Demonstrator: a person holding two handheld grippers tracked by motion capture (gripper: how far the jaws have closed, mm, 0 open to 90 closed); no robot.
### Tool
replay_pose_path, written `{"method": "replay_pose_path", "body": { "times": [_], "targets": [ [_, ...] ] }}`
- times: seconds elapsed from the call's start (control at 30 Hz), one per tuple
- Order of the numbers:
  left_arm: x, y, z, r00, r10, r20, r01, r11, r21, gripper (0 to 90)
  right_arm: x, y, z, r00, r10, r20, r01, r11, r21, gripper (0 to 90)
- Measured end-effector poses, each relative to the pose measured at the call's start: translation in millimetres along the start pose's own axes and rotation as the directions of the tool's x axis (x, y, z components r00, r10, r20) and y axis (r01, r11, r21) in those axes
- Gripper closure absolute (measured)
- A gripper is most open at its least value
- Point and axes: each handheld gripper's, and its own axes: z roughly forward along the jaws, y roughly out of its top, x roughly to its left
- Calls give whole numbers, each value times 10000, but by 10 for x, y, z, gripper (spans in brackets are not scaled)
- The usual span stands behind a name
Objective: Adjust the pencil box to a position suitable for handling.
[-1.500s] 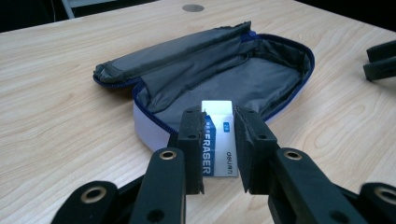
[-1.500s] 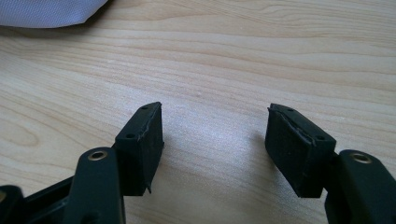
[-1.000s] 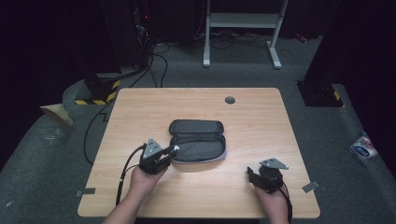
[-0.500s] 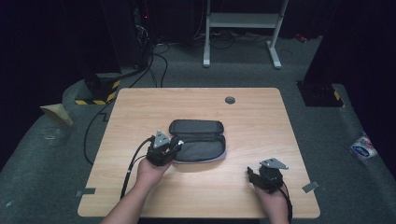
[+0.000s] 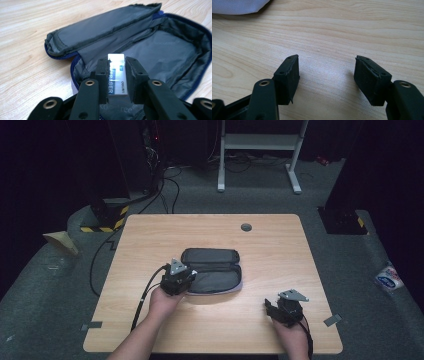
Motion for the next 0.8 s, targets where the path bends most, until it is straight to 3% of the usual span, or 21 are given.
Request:
{"method": "replay_pose_path", "body": {
  "times": [0.27,0.4,0.8],
  "targets": [
    [-22,-19,119,9995,23,-302,-10,9990,439,730,-3,0,2,10000,-28,-3,28,10000,-9,366],
    [-38,-28,151,9985,226,-500,-193,9977,644,729,0,0,1,10000,6,0,-6,10000,2,366],
    [-43,-63,157,9970,93,-764,-31,9967,806,728,-2,0,1,10000,-19,1,19,10000,-8,367]
  ]
}}
